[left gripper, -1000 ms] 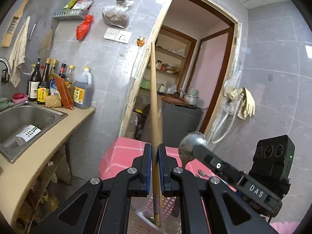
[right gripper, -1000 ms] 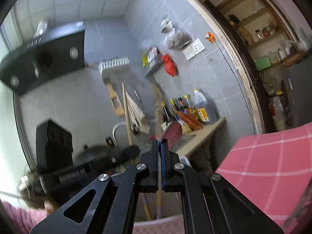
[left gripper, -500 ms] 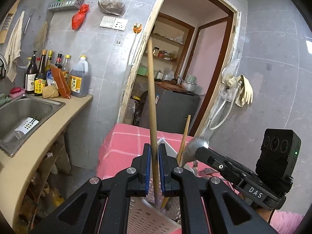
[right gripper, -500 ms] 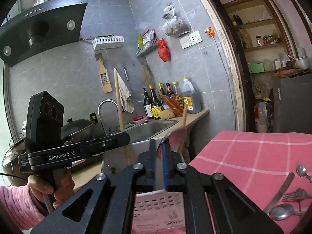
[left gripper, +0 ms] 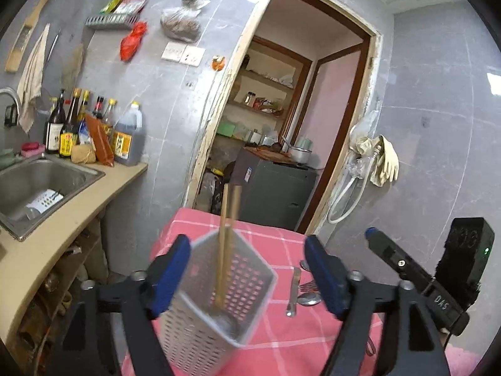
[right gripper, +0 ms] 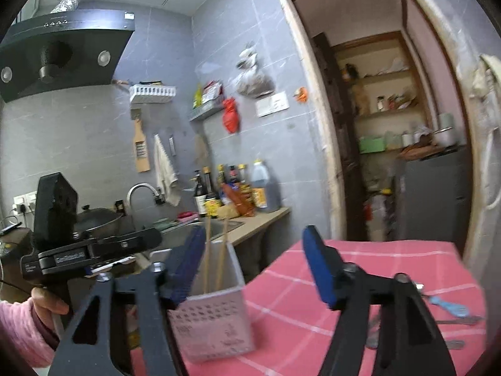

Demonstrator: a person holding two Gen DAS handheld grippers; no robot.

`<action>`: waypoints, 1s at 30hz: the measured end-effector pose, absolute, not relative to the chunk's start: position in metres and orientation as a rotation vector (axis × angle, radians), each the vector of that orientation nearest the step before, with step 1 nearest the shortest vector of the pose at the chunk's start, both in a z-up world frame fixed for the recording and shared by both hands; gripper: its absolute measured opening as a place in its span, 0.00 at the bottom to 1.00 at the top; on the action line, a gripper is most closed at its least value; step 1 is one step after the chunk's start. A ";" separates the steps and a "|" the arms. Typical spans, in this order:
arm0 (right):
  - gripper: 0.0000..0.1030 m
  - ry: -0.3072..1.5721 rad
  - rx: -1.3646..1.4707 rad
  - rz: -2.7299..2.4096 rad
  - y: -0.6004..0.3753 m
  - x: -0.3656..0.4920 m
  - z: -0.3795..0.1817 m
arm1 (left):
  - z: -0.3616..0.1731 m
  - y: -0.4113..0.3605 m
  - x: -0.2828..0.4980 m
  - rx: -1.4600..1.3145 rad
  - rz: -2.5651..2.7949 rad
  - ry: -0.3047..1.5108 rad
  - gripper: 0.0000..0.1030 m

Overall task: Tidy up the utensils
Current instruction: 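Lower the chopsticks into the basket and open the left gripper while the right gripper releases the spoon, then move both open grippers back over the utensils on the table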

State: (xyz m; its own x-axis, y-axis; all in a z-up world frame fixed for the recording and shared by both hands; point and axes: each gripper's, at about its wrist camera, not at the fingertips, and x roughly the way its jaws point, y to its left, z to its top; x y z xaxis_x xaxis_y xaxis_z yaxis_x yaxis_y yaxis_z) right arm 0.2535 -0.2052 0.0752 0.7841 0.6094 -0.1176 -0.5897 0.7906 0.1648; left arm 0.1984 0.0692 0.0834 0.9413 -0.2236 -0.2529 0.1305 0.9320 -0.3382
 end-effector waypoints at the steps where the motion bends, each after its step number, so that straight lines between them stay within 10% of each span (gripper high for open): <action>1: 0.68 0.167 0.117 0.630 -0.211 0.251 0.079 | 0.085 0.063 0.195 -0.314 -0.185 0.285 0.86; 9: 0.99 0.150 0.077 0.488 -0.271 0.220 0.091 | 0.086 0.003 0.176 -0.250 -0.216 0.263 1.00; 30: 0.99 0.306 0.083 0.340 -0.374 0.237 0.054 | 0.035 -0.092 0.243 -0.177 -0.289 0.584 1.00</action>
State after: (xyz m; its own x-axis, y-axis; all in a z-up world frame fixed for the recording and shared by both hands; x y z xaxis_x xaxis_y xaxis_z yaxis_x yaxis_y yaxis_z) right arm 0.2368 -0.3742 0.0541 0.8973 0.3406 -0.2808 -0.3157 0.9398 0.1309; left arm 0.2432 -0.0920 0.0351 0.7955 -0.3174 -0.5161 0.2181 0.9447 -0.2448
